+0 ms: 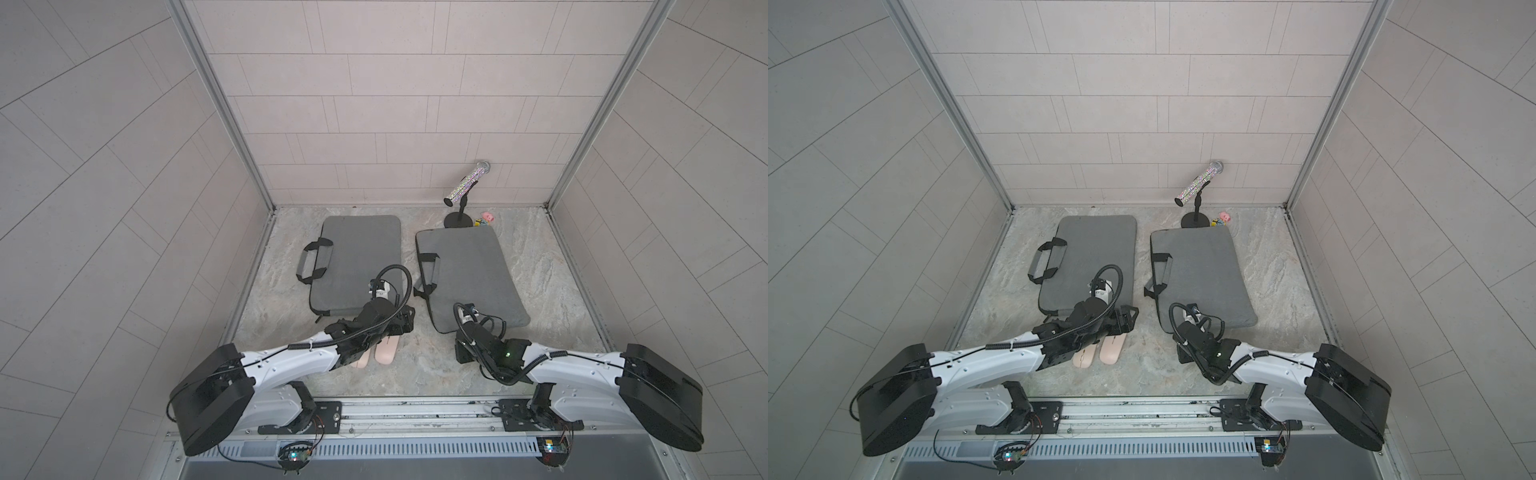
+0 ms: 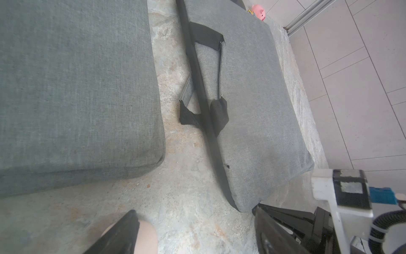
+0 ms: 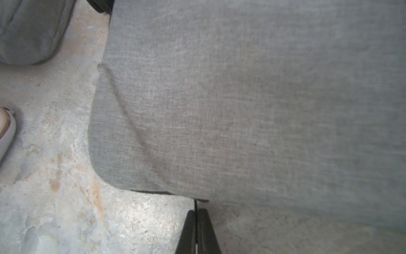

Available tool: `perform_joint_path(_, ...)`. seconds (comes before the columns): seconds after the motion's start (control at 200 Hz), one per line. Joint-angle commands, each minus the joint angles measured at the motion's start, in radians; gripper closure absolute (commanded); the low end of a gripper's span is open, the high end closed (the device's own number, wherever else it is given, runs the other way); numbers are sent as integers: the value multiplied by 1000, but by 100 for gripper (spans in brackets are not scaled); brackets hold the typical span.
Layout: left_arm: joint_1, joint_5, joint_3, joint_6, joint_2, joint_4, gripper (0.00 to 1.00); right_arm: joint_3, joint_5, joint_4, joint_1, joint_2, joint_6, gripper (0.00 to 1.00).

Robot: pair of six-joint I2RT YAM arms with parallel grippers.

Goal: Put the mouse into the laptop bag
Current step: Unzip the zipper on the zippered laptop bag.

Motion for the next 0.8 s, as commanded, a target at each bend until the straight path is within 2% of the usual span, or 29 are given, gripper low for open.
perform_joint_path(0.0, -4, -20, 45, 10, 42, 40, 13, -43, 23, -113, -5, -24, 46, 100)
perform_joint_path(0.195, -2, 9, 97, -26, 193, 127, 13, -88, 60, -170, -10, -168, 83, 100)
perform_joint_path(0.3, -3, -14, 135, -73, 293, 156, 13, -115, 85, -208, -10, -262, 110, 100)
perform_joint_path(0.51, -2, 32, 228, -105, 489, 285, 13, -166, 97, -256, -13, -434, 140, 100)
perform_joint_path(0.796, -1, 56, 358, -129, 655, 348, 13, -168, 96, -302, -12, -498, 137, 100)
